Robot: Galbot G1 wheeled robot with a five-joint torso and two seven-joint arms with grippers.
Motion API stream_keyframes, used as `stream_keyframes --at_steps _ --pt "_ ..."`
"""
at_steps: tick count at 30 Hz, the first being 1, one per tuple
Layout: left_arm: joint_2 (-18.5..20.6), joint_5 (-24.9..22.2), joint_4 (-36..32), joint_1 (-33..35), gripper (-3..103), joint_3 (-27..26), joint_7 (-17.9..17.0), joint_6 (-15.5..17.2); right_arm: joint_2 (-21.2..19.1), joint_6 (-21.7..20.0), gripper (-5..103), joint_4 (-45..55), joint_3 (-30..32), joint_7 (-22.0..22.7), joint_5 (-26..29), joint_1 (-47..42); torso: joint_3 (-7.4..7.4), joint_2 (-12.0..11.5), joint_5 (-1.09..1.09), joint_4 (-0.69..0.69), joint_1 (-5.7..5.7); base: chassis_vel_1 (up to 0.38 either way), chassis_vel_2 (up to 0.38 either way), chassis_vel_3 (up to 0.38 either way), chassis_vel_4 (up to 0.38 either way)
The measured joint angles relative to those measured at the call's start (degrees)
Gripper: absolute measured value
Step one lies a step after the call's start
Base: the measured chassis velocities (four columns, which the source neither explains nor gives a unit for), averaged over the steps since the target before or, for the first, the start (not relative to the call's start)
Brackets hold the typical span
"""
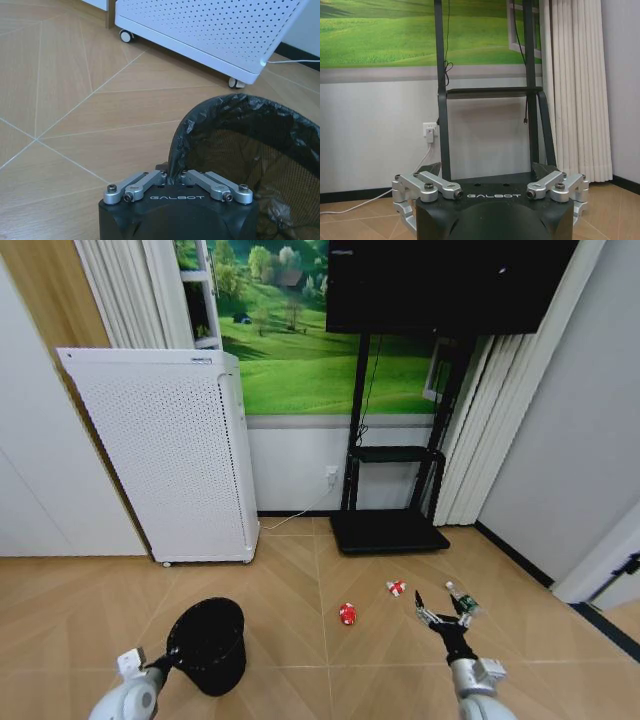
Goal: Pick up the trash bin and place the garbage on the floor into it.
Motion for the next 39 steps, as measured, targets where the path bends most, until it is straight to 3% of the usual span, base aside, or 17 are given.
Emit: stream_keyframes --at_steps 9,13,16,17,19,20,23,24,25,28,30,39 --pt "0.14 2.32 -0.92 -0.41 4 0.17 1.32 -0.86 -0.23 0.08 100 -0.11 0.09 0.0 0.25 -0.04 0.0 -0.01 0.0 0.0 0.0 0.0 0.0 0.0 0.0" --pt "0.74 4.9 -2.22 -0.54 4 0.6 4.24 -3.95 -0.24 0.09 100 -0.13 0.08 0.0 0.33 -0.08 0.0 0.0 0.01 0.01 0.0 0.0 0.0 0.0 0.0" --pt "1.49 8.72 -3.18 -1.08 4 1.42 7.38 -8.89 -0.04 0.09 100 -0.15 -0.15 0.0 0.34 -0.12 0.0 0.0 0.0 0.0 0.0 0.0 0.0 0.0 0.0" --pt "1.49 8.72 -3.18 -1.08 4 1.42 7.38 -8.89 -0.04 0.09 100 -0.15 -0.15 0.0 0.34 -0.12 0.0 0.0 0.0 0.0 0.0 0.0 0.0 0.0 0.0" --pt "2.17 11.22 -3.85 -1.51 4 1.78 9.62 -14.33 0.02 -0.1 100 -0.15 -0.48 0.0 0.34 -0.15 0.0 0.0 0.0 0.0 0.0 0.0 0.0 0.0 0.0" --pt "2.17 11.22 -3.85 -1.51 4 1.78 9.62 -14.33 0.02 -0.1 100 -0.15 -0.48 0.0 0.34 -0.15 0.0 0.0 0.0 0.0 0.0 0.0 0.0 0.0 0.0" --pt "3.22 13.4 -5.1 -2.08 4 2.02 12.94 -22.14 -0.09 -1.72 100 -0.84 -1.34 -0.01 0.44 0.72 0.0 0.0 0.0 0.01 0.0 0.0 0.0 0.0 0.0" --pt "3.22 13.4 -5.1 -2.08 4 2.02 12.94 -22.14 -0.09 -1.72 100 -0.84 -1.34 -0.01 0.44 0.72 0.0 0.0 0.0 0.01 0.0 0.0 0.0 0.0 0.0" --pt "3.67 13.77 -5.29 -2.75 4 2.23 13.56 -25.2 -0.48 -3.56 100 -1.29 -2.2 0.01 0.95 1.3 0.0 0.0 0.02 0.0 0.0 0.0 0.0 0.0 0.0" --pt "4.05 14.14 -5.29 -3.6 4 2.37 14.13 -27.38 -1.52 -6.58 100 -1.75 -3.76 0.19 2.8 1.96 0.0 0.0 0.01 0.0 0.0 0.0 0.0 0.0 0.0" --pt "4.88 14.94 -5.03 -4.59 4 2.41 14.43 -29.94 -3.61 -11.0 100 -2.7 -6.93 0.49 6.54 3.42 0.0 0.0 0.01 0.0 0.0 0.0 0.0 0.0 0.0" --pt "6.96 15.74 -6.95 -4.34 4 1.46 14.56 -32.95 -8.63 -21.28 100 -6.15 -15.74 2.03 14.89 8.82 0.0 0.0 0.0 0.0 0.0 0.0 0.0 0.0 0.0"
